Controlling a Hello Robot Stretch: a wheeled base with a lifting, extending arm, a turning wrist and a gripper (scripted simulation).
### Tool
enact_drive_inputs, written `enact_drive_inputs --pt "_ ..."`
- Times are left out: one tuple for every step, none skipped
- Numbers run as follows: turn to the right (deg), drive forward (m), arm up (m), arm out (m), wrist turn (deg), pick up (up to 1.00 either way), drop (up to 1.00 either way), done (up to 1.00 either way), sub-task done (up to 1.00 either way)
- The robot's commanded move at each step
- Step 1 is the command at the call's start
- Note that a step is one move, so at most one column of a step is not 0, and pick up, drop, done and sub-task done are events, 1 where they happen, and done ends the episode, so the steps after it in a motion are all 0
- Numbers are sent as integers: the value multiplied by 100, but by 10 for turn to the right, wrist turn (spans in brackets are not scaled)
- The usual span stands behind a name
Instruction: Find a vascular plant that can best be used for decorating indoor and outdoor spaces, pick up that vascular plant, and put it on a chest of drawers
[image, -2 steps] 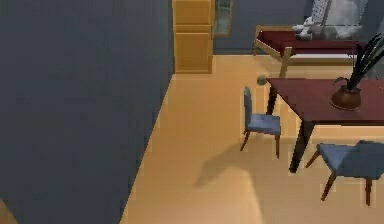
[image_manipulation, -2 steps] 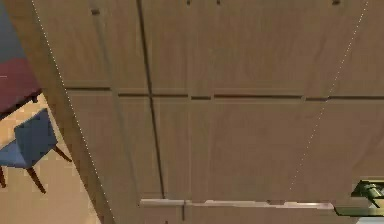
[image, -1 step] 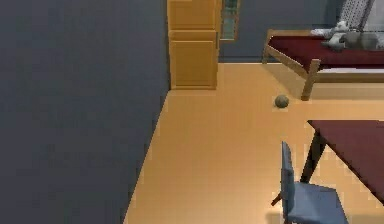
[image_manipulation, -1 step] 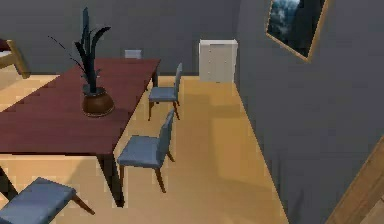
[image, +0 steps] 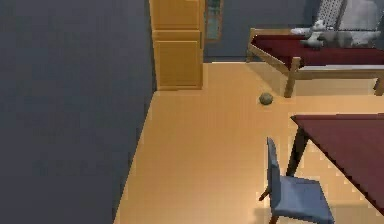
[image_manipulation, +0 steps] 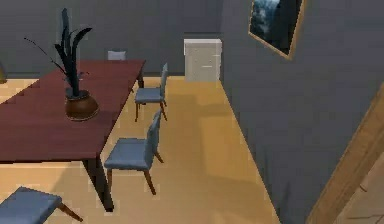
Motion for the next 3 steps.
enact_drive_inputs --pt "0 100 0 0 0 0 0 0 0" --pt "-30 0 0 0 0 0 0 0 0" --pt "0 30 0 0 0 0 0 0 0"
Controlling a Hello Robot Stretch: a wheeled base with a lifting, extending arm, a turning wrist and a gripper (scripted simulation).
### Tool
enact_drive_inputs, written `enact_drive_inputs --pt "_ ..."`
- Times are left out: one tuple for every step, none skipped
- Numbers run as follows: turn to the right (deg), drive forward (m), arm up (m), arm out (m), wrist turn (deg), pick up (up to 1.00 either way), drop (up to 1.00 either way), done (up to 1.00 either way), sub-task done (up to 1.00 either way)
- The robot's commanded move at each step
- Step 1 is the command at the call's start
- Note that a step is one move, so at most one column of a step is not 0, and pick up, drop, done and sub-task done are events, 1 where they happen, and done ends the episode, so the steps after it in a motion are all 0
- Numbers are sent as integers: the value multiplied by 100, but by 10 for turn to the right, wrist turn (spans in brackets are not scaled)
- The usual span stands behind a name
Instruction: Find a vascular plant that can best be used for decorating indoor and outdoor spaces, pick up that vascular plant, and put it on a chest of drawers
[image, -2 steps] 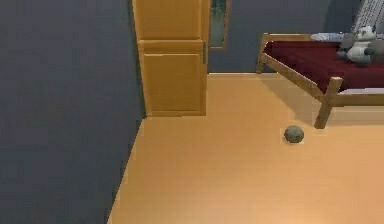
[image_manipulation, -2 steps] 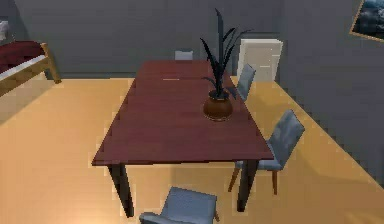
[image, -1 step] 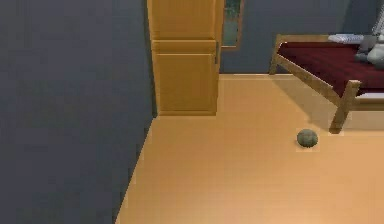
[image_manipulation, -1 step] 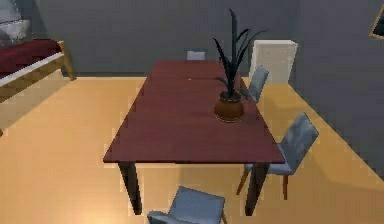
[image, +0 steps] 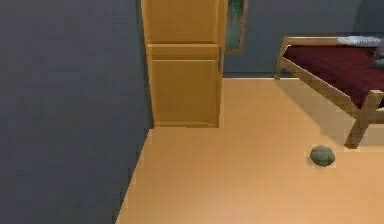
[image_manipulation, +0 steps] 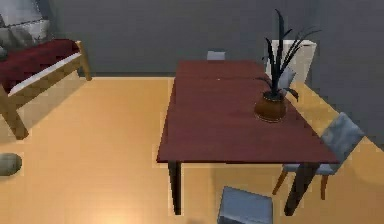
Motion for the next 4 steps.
enact_drive_inputs --pt "180 0 0 0 0 0 0 0 0" --pt "0 100 0 0 0 0 0 0 0" --pt "0 100 0 0 0 0 0 0 0" --pt "90 0 0 0 0 0 0 0 0"
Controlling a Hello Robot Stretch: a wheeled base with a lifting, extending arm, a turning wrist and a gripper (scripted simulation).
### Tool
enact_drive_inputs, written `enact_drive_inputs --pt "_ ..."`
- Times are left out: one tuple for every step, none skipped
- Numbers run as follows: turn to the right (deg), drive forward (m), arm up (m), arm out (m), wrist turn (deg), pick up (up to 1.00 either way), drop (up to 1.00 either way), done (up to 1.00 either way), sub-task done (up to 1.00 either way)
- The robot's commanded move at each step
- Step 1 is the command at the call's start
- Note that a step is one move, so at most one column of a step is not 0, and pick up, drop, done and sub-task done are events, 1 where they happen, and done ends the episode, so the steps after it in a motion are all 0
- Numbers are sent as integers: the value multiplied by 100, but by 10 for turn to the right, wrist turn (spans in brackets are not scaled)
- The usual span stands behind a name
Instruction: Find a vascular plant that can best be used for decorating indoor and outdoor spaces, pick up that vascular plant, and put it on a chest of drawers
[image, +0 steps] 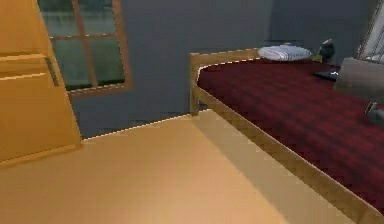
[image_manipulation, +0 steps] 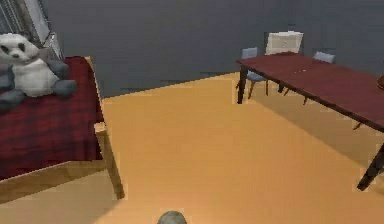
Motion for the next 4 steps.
enact_drive_inputs --pt "0 20 0 0 0 0 0 0 0" --pt "-360 0 0 0 0 0 0 0 0" --pt "0 75 0 0 0 0 0 0 0" --pt "-450 0 0 0 0 0 0 0 0"
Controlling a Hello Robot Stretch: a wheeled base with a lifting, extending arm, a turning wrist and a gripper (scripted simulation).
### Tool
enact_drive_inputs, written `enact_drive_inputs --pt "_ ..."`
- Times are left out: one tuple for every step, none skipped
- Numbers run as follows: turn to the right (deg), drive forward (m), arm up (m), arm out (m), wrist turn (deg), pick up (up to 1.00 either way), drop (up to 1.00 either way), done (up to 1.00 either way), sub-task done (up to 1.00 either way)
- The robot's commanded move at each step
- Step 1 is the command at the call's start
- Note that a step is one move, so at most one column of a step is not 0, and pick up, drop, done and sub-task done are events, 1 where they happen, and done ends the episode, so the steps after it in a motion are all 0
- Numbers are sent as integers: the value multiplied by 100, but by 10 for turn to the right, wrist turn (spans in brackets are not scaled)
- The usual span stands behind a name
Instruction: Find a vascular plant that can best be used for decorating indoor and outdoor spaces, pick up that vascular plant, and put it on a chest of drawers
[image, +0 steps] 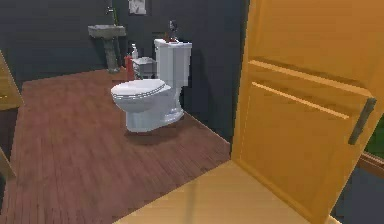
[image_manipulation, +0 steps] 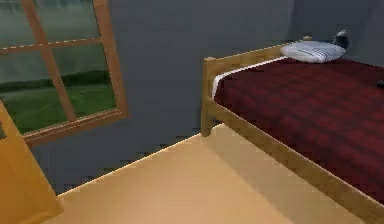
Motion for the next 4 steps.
enact_drive_inputs --pt "-330 0 0 0 0 0 0 0 0" --pt "0 100 0 0 0 0 0 0 0" --pt "0 100 0 0 0 0 0 0 0" --pt "-60 0 0 0 0 0 0 0 0"
